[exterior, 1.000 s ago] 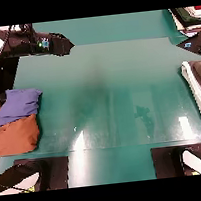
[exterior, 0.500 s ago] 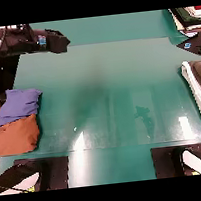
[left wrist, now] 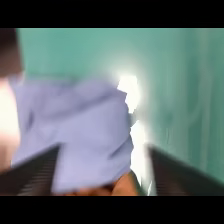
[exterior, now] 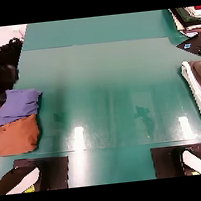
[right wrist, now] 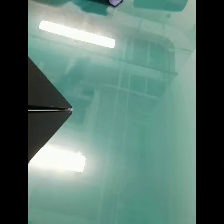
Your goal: Fold the shirts.
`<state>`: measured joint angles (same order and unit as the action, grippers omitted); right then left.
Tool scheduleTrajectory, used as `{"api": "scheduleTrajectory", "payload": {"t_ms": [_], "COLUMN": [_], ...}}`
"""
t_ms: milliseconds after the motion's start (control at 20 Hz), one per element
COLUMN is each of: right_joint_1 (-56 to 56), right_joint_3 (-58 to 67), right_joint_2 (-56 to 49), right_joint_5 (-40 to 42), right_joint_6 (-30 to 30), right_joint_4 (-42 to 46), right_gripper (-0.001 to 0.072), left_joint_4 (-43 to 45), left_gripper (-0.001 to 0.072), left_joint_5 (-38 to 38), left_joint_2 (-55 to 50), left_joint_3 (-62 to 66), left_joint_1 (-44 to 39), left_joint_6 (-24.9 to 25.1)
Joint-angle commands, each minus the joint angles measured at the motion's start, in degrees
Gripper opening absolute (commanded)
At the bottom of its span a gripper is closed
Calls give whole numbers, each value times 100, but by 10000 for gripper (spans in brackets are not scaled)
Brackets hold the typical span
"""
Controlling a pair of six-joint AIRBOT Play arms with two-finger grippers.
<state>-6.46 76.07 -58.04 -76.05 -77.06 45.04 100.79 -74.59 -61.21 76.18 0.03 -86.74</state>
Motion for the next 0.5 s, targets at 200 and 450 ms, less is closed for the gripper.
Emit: {"api": "scheduleTrajectory", "payload": {"t_ms": [200, 450], "right_joint_1": [4, 4], "right_joint_3": [0, 0], "right_joint_2": [2, 2], "right_joint_5": [-2, -2], "right_joint_6": [-2, -2], "right_joint_4": [0, 0], "right_gripper": [17, 18], "left_joint_4": [142, -232], "left_gripper": [667, 665], "left_joint_5": [1440, 1980], "left_joint_2": [-201, -437], "left_joint_3": [-2439, -2577], "left_joint_1": [1060, 1060], "left_joint_6": [-186, -433]}}
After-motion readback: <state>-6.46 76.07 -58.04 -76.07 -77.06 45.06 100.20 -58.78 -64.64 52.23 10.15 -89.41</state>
